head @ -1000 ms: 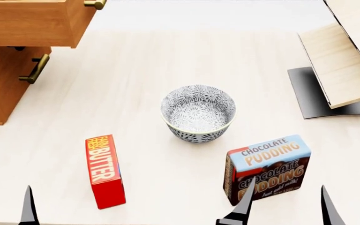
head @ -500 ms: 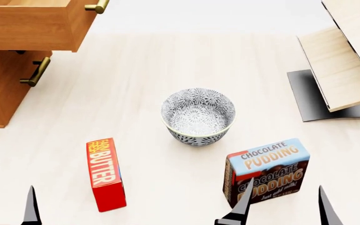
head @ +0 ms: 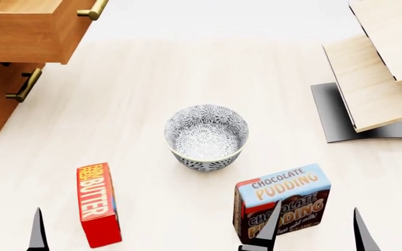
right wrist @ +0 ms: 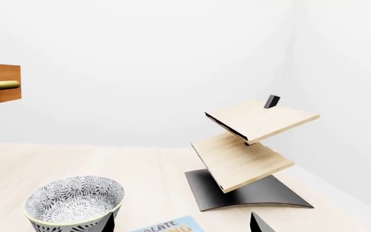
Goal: Close the top drawer of the cabinet.
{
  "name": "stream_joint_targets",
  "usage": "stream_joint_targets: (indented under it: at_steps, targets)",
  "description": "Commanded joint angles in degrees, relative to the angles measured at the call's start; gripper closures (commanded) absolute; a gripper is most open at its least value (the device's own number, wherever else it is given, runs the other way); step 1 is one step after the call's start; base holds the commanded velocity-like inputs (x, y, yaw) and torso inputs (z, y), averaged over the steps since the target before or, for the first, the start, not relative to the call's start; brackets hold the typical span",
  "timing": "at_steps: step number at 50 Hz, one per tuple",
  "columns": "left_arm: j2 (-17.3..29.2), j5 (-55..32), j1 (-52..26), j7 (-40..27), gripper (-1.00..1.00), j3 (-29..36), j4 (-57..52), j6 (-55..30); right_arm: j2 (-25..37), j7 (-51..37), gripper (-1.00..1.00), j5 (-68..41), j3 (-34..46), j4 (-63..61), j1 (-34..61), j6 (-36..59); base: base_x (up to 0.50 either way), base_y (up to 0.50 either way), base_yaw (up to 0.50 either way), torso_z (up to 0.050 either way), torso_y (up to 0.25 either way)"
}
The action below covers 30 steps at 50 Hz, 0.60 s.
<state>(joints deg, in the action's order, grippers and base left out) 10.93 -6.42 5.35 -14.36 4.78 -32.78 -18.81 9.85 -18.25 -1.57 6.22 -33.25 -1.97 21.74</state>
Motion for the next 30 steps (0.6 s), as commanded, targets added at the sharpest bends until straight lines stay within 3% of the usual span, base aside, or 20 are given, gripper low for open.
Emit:
stream_joint_targets:
  at_steps: [1, 9, 22, 30]
  targets:
    - [0.3, -0.2, -0.3, -0.4, -1.0, 0.6, 0.7, 0.1, 0.5, -0.5, -1.0, -0.2, 0.4, 0.2, 0.1, -0.1, 0.28, -0.23, 0.0, 0.0, 0.0]
    - [0.9, -0.8, -0.4, -0.7, -1.0, 1.1, 0.7, 0.1, 0.7, -0.8, -1.0, -0.6, 0.4, 0.4, 0.3, -0.2, 0.27, -0.21, 0.0, 0.0, 0.0]
    - [1.6, -1.6, -0.6, -1.4, -1.0, 1.6, 1.3, 0.4, 1.1, -1.5, -1.0, 0.3, 1.8, 1.7, 0.7, 0.0, 0.0, 0.0, 0.0, 0.0, 0.0]
    - [1.9, -1.9, -0.7, -2.0, -1.0, 2.0, 1.4, 0.3, 1.3, -1.8, -1.0, 0.0, 1.8, 2.0, 0.7, -0.3, 0.25, 0.0, 0.0, 0.0, 0.0]
